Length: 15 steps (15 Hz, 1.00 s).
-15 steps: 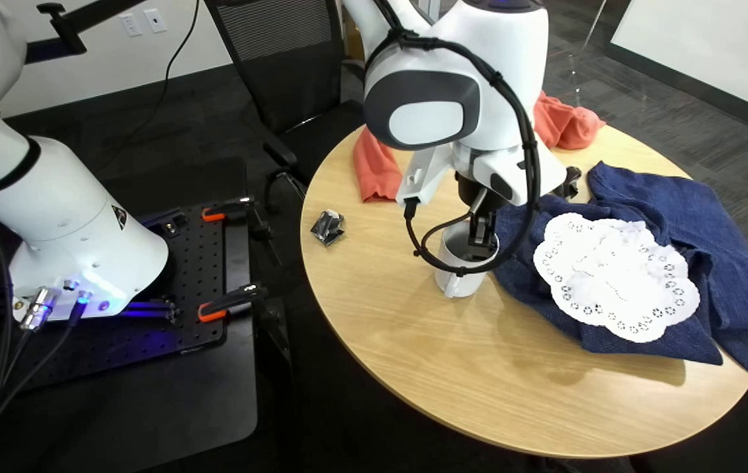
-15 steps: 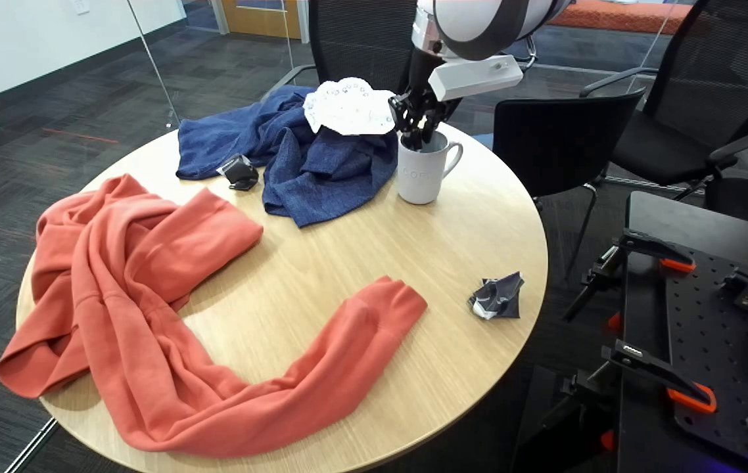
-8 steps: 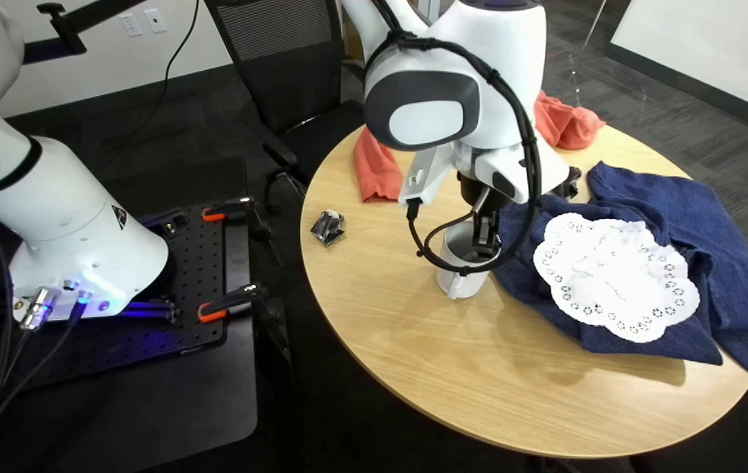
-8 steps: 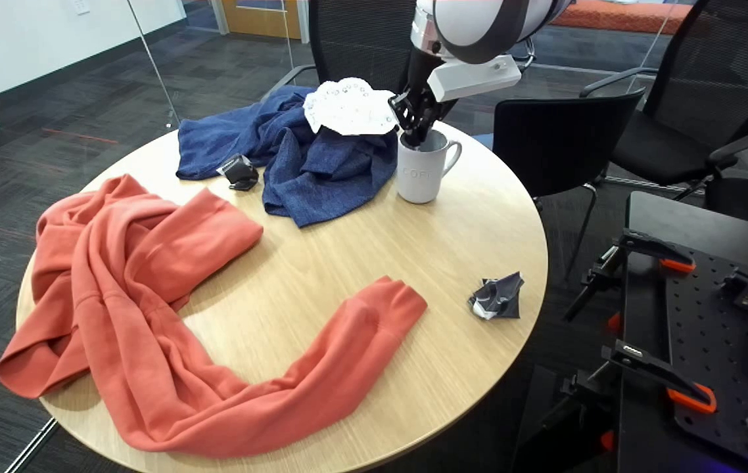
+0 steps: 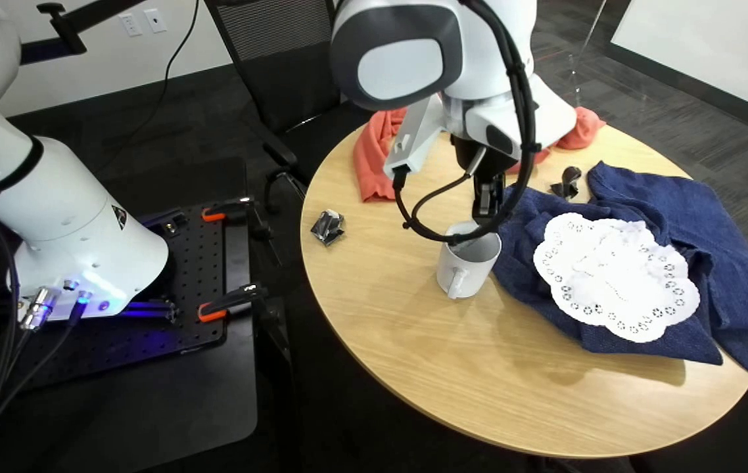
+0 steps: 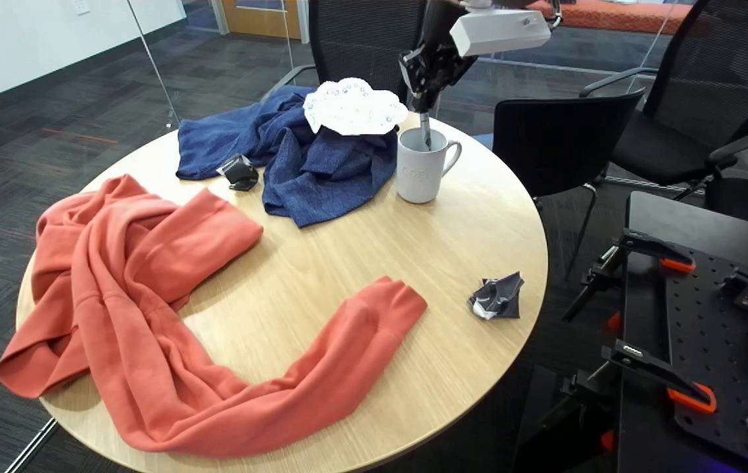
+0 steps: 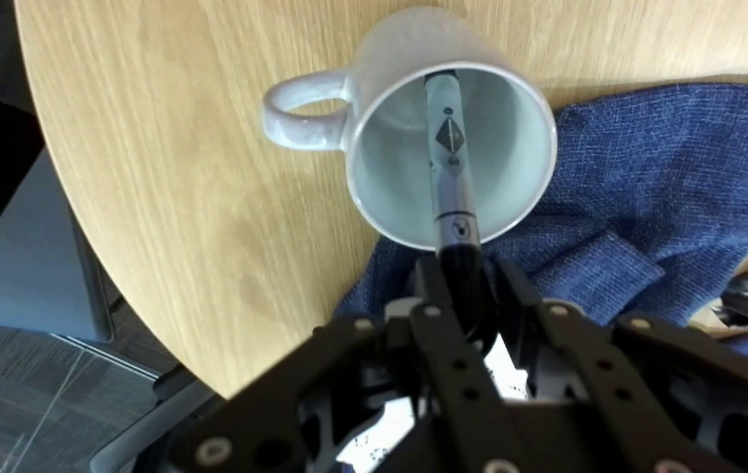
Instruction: Pick up the pen from the mug cup and put it on the table.
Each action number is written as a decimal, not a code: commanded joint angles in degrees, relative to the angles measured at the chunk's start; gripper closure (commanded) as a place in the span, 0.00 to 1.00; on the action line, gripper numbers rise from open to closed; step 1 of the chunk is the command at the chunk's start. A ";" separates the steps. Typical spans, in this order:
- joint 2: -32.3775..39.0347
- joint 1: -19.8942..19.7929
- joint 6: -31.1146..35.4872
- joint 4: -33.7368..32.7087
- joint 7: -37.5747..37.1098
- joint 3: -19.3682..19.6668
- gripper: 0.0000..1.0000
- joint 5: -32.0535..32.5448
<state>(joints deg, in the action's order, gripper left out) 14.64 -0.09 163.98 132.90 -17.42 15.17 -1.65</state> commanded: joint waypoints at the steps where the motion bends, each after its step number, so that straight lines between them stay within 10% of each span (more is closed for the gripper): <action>1: -11.68 0.55 -0.77 7.24 -1.92 0.89 0.94 5.27; 8: -23.57 -2.08 -7.20 11.88 1.49 -6.54 0.94 6.08; 15: -19.46 -2.08 -11.76 10.44 0.04 -12.27 0.94 5.83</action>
<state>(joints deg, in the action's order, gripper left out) -7.14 -1.04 153.69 143.87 -17.11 4.73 4.00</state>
